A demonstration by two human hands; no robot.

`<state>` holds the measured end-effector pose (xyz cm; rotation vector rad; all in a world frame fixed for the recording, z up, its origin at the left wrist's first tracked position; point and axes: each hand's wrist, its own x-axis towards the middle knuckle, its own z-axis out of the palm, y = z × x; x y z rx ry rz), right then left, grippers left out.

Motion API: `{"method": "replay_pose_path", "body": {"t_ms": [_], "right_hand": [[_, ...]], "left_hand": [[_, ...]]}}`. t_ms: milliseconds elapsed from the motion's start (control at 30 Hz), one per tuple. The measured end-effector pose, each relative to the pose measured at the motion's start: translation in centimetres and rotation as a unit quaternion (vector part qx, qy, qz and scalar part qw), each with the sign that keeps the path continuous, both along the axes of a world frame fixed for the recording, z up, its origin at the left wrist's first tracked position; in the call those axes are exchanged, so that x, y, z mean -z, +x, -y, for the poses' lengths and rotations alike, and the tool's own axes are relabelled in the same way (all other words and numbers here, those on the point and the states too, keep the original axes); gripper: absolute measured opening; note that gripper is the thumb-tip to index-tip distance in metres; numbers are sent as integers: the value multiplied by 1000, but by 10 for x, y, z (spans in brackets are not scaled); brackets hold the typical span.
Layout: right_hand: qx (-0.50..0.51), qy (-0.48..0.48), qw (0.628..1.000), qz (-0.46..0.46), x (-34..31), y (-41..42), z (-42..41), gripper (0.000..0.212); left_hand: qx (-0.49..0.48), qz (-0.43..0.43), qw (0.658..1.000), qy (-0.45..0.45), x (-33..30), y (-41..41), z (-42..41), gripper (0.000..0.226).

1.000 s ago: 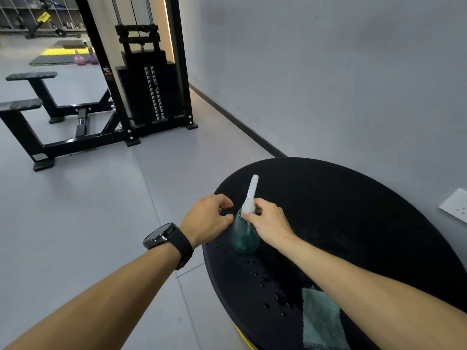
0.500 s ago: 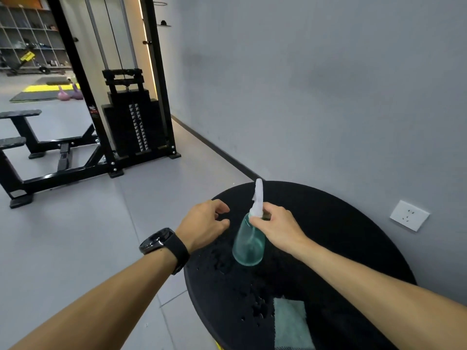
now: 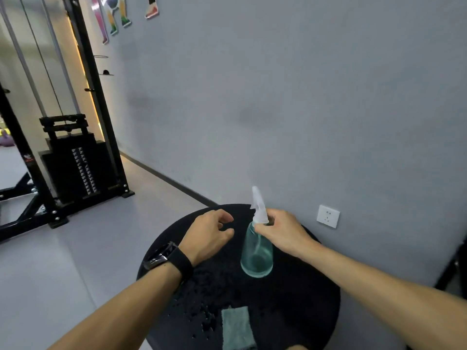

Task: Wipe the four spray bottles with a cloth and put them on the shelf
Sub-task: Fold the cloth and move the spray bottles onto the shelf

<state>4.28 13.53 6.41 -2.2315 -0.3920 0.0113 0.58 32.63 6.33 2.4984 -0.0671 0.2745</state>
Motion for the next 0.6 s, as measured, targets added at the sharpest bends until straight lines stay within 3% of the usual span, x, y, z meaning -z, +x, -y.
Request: {"method": "replay_pose_path", "body": {"t_ms": [267,433,600], "right_hand": [[56,6,998,17,-25,-31,77,2],[88,6,996,31,-32,-50,125,19],[121,-4,992,42,-41,-69,170,5]], "left_hand": [[66,15,998,0,-19,-2,72,31],[108,20,994,-3,-28,-2,118,31],[159,29,987,9,-37,-4,168,30]]}}
